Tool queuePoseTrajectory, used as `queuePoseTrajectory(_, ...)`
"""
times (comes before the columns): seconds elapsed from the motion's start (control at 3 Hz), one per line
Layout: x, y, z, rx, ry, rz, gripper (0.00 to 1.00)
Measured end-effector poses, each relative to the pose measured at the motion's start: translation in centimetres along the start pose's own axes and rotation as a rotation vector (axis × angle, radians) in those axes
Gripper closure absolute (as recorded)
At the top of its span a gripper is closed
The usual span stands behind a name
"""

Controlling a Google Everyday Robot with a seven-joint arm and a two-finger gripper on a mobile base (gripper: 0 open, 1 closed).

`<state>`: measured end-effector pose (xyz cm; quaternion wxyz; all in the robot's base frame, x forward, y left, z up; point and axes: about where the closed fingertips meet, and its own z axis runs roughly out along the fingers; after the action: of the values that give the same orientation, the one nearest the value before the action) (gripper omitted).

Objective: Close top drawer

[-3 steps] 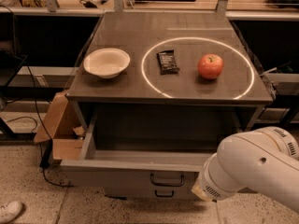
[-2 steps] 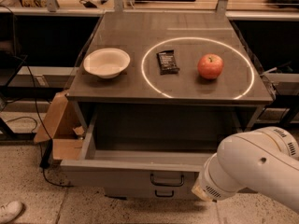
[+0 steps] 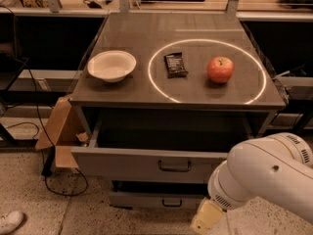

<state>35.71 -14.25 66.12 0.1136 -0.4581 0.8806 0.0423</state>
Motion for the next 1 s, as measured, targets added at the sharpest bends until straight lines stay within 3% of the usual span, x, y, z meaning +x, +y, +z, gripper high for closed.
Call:
queuePoseTrajectory(0.33,0.0,0.0,0.0,0.0,0.0,0.0,0.0)
queuePoseTrajectory(1.0,0.0,0.0,0.0,0.0,0.0,0.0,0.42)
